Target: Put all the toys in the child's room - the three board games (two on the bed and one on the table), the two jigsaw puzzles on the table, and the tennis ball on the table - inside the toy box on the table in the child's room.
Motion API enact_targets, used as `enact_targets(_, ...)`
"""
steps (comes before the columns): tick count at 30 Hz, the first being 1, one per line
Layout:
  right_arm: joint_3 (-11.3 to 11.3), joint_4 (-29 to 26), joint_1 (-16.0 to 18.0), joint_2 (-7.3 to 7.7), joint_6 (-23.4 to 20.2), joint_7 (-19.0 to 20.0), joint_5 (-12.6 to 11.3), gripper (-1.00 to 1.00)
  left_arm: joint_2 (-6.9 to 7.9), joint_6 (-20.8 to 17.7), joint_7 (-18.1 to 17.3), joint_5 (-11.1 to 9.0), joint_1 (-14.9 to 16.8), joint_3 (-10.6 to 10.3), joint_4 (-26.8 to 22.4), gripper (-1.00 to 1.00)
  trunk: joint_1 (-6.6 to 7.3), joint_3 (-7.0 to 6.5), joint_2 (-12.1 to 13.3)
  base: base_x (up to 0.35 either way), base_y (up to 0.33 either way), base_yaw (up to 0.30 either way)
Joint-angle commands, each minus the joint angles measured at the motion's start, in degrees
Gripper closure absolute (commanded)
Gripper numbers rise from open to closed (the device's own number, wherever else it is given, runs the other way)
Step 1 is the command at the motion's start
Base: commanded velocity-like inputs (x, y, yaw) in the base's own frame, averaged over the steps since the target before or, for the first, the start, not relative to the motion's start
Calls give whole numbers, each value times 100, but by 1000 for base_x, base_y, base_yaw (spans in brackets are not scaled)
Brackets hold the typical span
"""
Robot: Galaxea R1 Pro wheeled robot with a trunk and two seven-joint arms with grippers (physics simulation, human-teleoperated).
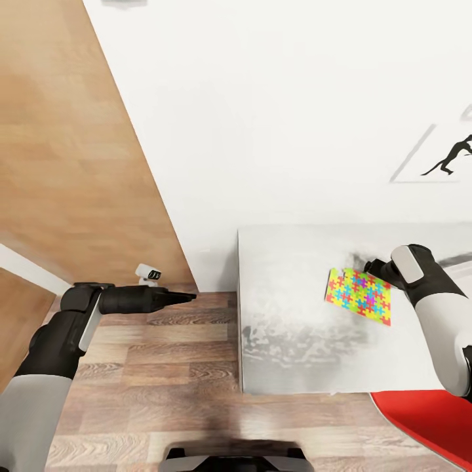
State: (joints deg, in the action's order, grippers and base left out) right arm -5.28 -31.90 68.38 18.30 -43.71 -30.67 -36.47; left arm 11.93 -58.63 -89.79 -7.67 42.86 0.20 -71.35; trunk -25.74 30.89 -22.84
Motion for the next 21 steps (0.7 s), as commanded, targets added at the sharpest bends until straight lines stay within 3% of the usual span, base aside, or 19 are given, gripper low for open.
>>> enact_targets(1,-2,175,-1,-2,-14,-53,-135,-100,2,-61,-21,2,3,-2,-1,-100,-4,9,-8,-47,26,0)
enact_targets(21,1,175,-2,-2,-14,-51,-142,-100,2,-61,-21,2,3,-2,-1,-100,-4,9,-8,-68,45,0)
